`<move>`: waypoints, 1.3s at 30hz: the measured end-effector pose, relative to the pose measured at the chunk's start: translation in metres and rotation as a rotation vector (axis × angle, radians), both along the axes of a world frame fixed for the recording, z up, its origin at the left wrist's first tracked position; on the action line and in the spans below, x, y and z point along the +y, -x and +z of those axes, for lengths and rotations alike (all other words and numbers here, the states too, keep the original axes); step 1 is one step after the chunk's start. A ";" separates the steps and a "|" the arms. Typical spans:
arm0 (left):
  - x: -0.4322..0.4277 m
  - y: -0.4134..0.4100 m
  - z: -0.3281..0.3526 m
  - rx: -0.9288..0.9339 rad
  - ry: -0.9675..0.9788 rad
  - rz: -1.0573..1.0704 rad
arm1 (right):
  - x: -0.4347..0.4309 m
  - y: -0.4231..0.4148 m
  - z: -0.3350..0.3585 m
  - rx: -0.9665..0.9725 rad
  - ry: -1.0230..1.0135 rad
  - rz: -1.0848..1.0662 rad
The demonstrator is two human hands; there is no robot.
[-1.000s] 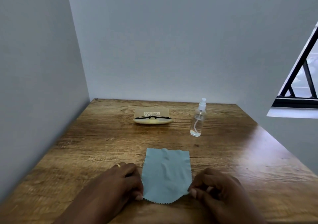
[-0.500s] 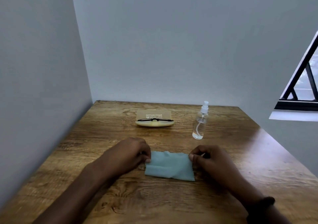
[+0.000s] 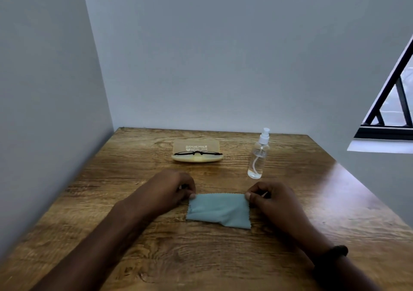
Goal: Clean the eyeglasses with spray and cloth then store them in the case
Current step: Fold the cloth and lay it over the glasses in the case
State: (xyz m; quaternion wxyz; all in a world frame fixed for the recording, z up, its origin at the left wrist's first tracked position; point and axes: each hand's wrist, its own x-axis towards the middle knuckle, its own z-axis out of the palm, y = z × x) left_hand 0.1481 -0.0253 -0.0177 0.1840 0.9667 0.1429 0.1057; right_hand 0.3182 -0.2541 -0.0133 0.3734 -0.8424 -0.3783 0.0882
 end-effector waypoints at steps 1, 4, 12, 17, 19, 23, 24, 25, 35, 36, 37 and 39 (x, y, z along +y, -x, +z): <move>0.000 -0.001 0.000 -0.001 0.008 0.009 | 0.000 -0.001 0.000 -0.007 0.004 -0.003; 0.000 -0.001 0.000 0.004 0.015 0.028 | 0.001 0.000 -0.001 -0.017 0.011 -0.010; -0.004 0.001 -0.008 -0.093 0.071 0.126 | -0.001 0.008 -0.008 -0.178 -0.029 -0.063; -0.008 0.004 -0.014 -0.189 0.217 0.197 | 0.001 0.050 -0.012 -0.516 -0.060 0.208; -0.008 0.003 -0.014 -0.183 0.209 0.198 | 0.010 0.072 -0.013 -0.579 0.018 0.298; -0.007 0.004 -0.016 -0.217 0.213 0.191 | 0.023 0.097 -0.023 -0.589 0.135 0.328; -0.006 0.004 -0.017 -0.220 0.209 0.191 | 0.024 0.099 -0.025 -0.589 0.149 0.342; -0.006 0.004 -0.017 -0.219 0.201 0.191 | 0.024 0.100 -0.027 -0.594 0.158 0.364; -0.005 0.004 -0.015 -0.224 0.170 0.197 | 0.027 0.093 -0.029 -0.430 -0.129 0.260; -0.006 0.004 -0.015 -0.230 0.168 0.193 | 0.029 0.092 -0.029 -0.433 -0.136 0.228; -0.006 0.005 -0.015 -0.234 0.172 0.185 | 0.031 0.092 -0.028 -0.448 -0.131 0.208; -0.007 0.005 -0.014 -0.234 0.168 0.164 | 0.036 0.095 -0.026 -0.494 -0.108 0.197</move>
